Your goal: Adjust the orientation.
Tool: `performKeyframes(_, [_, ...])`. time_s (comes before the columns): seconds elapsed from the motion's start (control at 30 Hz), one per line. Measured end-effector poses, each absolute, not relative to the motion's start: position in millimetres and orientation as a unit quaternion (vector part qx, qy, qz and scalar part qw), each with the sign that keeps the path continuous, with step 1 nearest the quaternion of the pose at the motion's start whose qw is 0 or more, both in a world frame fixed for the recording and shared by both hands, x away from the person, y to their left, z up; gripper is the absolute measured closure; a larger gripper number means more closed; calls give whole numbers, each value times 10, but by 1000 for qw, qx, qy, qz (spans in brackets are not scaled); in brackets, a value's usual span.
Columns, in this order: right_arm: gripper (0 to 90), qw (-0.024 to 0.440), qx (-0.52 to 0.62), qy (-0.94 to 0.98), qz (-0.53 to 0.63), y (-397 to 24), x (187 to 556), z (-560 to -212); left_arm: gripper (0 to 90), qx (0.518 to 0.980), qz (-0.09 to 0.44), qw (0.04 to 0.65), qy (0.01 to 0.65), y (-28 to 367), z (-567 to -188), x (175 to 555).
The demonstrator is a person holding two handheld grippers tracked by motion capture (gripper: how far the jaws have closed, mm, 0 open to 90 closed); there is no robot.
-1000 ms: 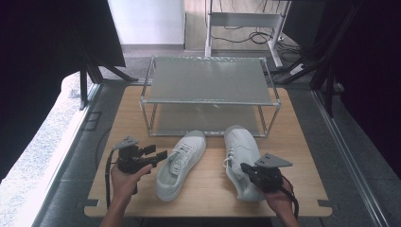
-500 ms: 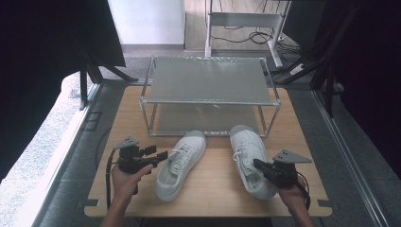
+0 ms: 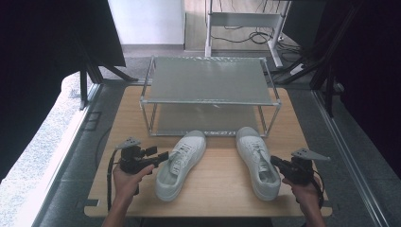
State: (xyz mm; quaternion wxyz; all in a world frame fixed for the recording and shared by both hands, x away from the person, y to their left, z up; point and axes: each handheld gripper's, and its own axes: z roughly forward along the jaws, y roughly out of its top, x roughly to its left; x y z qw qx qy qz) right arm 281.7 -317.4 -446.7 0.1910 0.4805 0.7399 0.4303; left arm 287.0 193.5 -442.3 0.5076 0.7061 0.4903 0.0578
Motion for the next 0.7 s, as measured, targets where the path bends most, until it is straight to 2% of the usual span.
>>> performKeyframes(0.07, [900, 205, 477, 739, 431, -3138, 2771, -4381, 350, 706, 59, 508, 490, 1943, -4422, 2872])
performKeyframes(0.23, [900, 203, 424, 763, 443, -2837, 2584, -4216, 352, 706, 59, 507, 492, 1947, -4434, 2878])
performKeyframes(0.4, [900, 173, 382, 803, 423, -2469, 2398, -4366, 351, 707, 57, 508, 490, 1934, -4423, 2868])
performKeyframes(0.57, [900, 206, 392, 812, 380, -2486, 2271, -4519, 351, 708, 56, 507, 489, 1933, -4428, 2871])
performKeyframes(0.7, [900, 211, 402, 808, 375, -2588, 2253, -4501, 352, 710, 56, 504, 489, 1912, -4429, 2869])
